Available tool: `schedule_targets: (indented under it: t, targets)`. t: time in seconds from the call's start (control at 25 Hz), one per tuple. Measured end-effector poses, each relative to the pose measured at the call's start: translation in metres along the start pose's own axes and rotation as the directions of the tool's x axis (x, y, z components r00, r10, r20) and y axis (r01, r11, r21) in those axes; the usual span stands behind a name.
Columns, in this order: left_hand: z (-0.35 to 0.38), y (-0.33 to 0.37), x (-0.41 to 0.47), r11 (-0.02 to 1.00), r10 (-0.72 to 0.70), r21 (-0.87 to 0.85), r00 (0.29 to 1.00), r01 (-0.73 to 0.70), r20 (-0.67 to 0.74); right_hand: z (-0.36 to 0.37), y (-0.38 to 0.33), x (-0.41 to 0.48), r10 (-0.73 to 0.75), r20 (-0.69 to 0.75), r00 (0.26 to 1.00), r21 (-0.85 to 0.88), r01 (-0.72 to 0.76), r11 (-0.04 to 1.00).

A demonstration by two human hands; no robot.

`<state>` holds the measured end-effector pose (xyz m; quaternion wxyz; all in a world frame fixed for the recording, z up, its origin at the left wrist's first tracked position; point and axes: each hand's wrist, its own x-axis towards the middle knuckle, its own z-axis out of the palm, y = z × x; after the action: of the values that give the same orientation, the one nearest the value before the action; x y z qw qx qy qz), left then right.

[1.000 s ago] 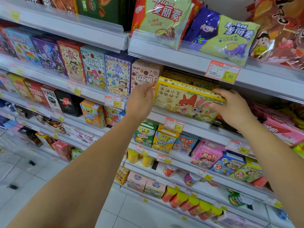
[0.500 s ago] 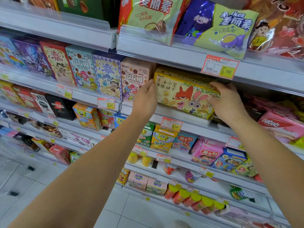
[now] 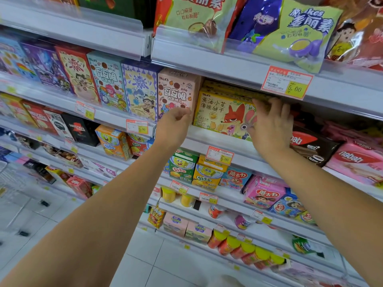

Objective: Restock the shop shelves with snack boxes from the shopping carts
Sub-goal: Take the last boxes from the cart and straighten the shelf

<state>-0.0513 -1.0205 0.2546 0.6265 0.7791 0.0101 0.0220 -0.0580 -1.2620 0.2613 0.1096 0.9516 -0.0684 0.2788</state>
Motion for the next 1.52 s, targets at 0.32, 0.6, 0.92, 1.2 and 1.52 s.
schedule_targets:
  t: [0.32,0.6,0.92,1.2,1.52]
  targets:
    - [0.017,-0.002,0.000,0.993,-0.049,-0.095,0.979,0.069,0.199,0.012,-0.032,-0.001,-0.147,0.045,0.988,-0.109,0.151,0.983]
    - [0.044,0.010,0.013,0.979,-0.089,-0.154,0.963,0.132,0.255,0.019,-0.046,-0.037,-0.208,0.023,0.978,-0.052,0.209,0.976]
    - [0.056,0.014,0.028,0.945,-0.143,-0.247,0.953,0.212,0.268,0.033,-0.038,-0.033,-0.125,0.189,0.974,0.149,0.098,0.984]
    - [0.029,0.025,0.001,0.910,-0.199,-0.295,0.932,0.291,0.304,0.006,-0.057,-0.049,-0.203,-0.028,0.979,0.339,0.200,0.919]
    - [-0.178,-0.041,-0.074,0.880,-0.402,-0.232,0.910,0.414,0.098,-0.046,-0.223,-0.083,-0.398,0.067,0.915,0.725,0.229,0.649]
